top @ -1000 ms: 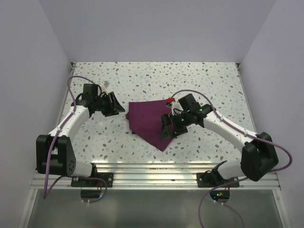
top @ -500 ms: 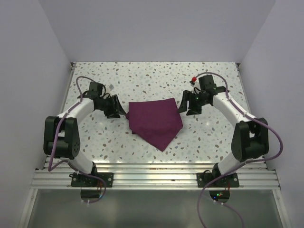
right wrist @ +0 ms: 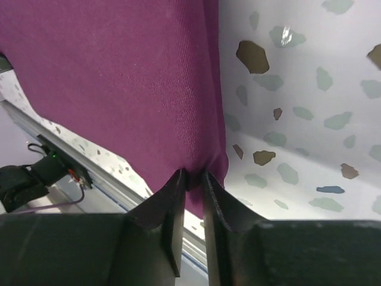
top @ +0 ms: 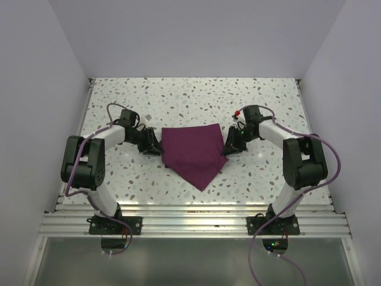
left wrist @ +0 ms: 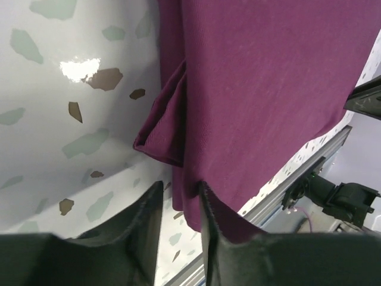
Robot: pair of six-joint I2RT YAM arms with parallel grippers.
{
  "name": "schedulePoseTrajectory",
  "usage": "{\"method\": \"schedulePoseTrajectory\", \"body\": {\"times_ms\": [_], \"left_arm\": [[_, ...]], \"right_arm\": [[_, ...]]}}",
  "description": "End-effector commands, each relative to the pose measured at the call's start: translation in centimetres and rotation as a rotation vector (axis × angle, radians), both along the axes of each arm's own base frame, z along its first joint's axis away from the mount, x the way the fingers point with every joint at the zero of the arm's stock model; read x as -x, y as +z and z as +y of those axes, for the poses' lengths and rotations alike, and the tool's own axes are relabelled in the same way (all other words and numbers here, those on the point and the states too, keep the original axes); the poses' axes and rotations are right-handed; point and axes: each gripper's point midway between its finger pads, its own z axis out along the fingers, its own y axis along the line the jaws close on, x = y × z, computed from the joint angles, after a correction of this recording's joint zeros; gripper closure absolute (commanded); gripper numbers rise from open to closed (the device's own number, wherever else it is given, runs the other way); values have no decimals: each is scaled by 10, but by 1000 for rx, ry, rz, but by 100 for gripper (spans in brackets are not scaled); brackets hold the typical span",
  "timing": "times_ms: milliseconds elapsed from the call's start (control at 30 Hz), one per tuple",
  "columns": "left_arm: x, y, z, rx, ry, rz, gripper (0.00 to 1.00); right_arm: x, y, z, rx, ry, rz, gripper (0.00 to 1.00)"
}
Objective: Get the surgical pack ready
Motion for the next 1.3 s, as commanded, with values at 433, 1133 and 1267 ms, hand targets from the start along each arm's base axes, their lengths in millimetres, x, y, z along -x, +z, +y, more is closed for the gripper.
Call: {"method": "schedulePoseTrajectory", "body": {"times_ms": [433,1133,1267], "left_arm": [[24,-29,12,-84,-3,55,100],[74,32,28,-138,118,-69,71],[50,75,50,-252,204,-210,65]], "right_arm": [[16,-9,9,-70,25,54,75],[28,-7,-5,6,12,66,51],[37,-10,-2,-29,-13,80,62]]}}
